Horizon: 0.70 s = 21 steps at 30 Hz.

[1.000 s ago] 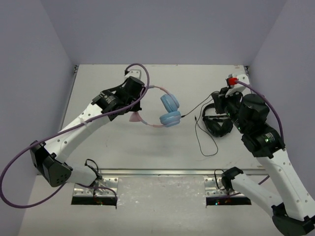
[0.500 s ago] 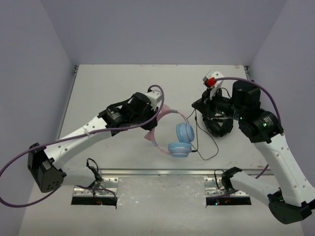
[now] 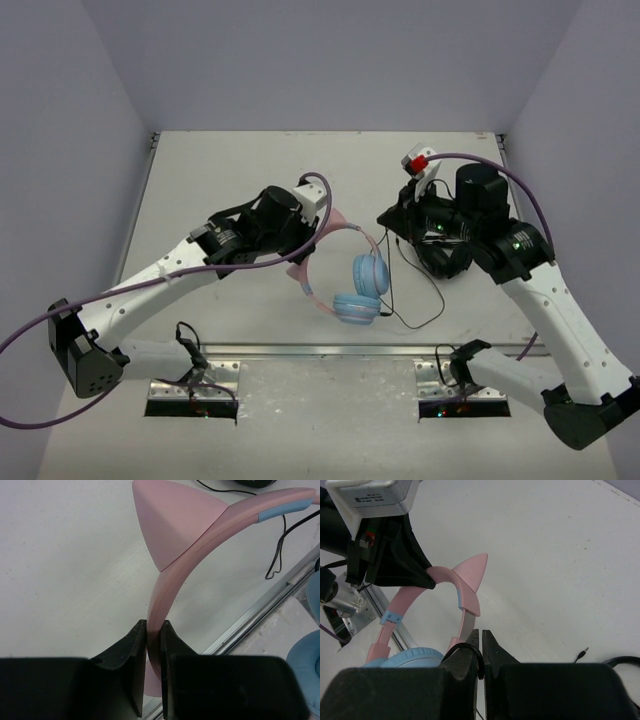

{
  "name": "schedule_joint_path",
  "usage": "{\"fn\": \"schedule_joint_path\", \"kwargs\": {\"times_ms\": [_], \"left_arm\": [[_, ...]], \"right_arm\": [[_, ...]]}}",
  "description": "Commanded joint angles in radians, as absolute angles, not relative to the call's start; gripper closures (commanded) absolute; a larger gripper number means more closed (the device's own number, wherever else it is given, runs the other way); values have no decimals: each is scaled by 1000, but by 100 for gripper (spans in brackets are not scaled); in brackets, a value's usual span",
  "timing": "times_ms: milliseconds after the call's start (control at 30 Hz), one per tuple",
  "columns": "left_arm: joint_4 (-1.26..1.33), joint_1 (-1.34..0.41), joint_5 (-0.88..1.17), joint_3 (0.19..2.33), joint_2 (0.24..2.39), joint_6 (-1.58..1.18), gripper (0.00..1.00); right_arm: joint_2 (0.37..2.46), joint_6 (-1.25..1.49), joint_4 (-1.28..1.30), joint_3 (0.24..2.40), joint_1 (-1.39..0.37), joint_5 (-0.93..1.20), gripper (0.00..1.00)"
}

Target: Wrap the headphones

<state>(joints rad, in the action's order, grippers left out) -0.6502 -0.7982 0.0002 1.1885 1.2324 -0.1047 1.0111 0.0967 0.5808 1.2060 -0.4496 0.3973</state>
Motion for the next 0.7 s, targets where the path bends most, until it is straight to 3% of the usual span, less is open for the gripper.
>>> {"fn": "schedule_joint_path", "kwargs": {"times_ms": [0, 100, 333, 667], "left_arm": [[-650, -819, -23, 1252, 1227, -63, 100], [-650, -819, -104, 1278, 1226, -80, 100], [-705, -818, -537, 1354, 1169, -306, 100], [-1026, -818, -533, 1687, 1201, -843, 100]], "right_arm": [[1003, 149, 428, 1163, -449, 390, 96], [968, 164, 364, 1114, -449, 315, 98], [960, 187, 371, 1031, -448, 45, 99], [999, 224, 287, 950, -445, 76, 98]]}}
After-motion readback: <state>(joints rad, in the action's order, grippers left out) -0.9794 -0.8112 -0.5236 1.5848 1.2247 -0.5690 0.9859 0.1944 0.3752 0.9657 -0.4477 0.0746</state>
